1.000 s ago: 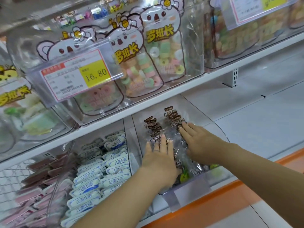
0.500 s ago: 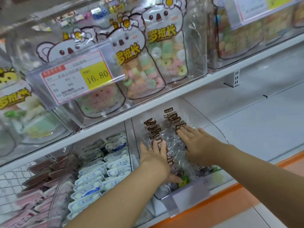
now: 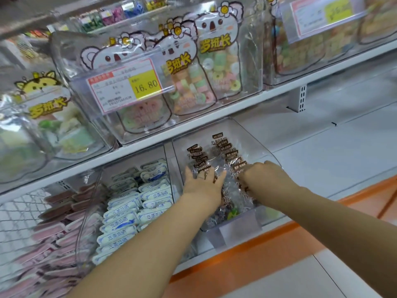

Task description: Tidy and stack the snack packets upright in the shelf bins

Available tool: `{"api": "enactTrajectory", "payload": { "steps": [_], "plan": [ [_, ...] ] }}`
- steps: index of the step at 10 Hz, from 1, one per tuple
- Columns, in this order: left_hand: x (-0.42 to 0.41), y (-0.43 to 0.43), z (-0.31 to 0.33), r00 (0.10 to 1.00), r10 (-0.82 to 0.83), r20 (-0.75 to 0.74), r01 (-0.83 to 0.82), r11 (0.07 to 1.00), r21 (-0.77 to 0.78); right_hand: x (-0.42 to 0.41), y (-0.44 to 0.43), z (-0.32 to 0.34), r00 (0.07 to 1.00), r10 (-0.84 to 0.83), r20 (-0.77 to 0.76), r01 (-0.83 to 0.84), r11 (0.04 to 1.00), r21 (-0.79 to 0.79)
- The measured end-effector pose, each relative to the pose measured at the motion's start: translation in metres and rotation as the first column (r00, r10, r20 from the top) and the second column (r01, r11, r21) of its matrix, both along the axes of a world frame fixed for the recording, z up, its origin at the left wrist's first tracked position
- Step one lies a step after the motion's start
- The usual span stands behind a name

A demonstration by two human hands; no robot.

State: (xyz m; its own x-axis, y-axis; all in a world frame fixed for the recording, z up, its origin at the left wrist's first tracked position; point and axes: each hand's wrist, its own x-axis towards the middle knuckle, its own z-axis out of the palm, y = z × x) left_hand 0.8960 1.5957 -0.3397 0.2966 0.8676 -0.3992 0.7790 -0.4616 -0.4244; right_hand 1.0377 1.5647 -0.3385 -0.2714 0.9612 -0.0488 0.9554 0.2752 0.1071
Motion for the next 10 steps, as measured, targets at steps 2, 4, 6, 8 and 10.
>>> {"api": "enactTrajectory", "payload": {
  "steps": [2, 4, 6, 8, 10],
  "plan": [
    [0.001, -0.011, -0.002, 0.99, 0.018, -0.141, -0.02, 1.0, -0.009, -0.004, 0.009, -0.006, 0.987, -0.127, -0.101, 0.127, 0.992, -0.011],
    [0.004, -0.005, -0.001, 0.996, 0.075, 0.039, -0.075, 0.997, -0.01, 0.001, 0.018, 0.001, 0.975, -0.064, -0.214, 0.068, 0.998, 0.015],
    [0.013, 0.022, -0.003, 0.989, 0.143, -0.042, -0.145, 0.988, -0.051, -0.003, 0.041, -0.024, 0.994, 0.07, -0.087, -0.08, 0.99, -0.113],
    [0.011, 0.024, 0.005, 0.994, 0.102, -0.038, -0.104, 0.993, -0.059, -0.006, 0.041, -0.034, 0.997, 0.019, -0.077, -0.03, 0.989, -0.143],
    [-0.023, -0.027, 0.032, 0.906, -0.057, 0.42, -0.03, 0.98, 0.199, -0.013, 0.042, 0.004, 1.0, 0.02, 0.005, -0.018, 0.964, -0.264]
  ]
}}
